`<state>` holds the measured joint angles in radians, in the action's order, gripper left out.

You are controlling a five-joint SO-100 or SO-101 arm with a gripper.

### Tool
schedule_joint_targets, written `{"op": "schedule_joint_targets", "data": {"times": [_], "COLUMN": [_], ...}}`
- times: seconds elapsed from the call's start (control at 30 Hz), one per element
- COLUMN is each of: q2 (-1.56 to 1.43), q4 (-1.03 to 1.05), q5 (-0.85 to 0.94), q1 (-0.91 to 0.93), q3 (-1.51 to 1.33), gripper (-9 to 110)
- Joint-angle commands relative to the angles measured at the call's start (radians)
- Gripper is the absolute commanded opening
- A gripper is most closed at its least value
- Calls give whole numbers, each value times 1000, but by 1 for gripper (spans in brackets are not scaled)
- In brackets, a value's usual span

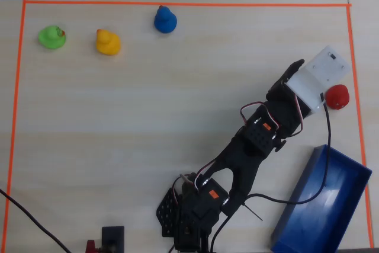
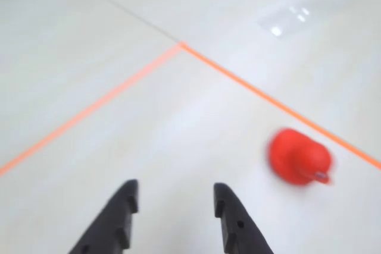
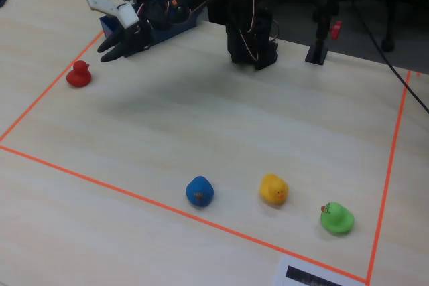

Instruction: Grasp red duck and put it into box.

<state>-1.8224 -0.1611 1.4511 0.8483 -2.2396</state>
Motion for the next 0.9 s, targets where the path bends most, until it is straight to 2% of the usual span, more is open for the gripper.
{"op": "schedule_joint_targets", "data": {"times": [0.0,0.4,0.87], "q2": [41,311,535], "q4": [-38,-183,-235], "q5": [17,-15,15], "q1": [66,201,238], "q3": [91,244,405], "gripper": [19,22,24]}}
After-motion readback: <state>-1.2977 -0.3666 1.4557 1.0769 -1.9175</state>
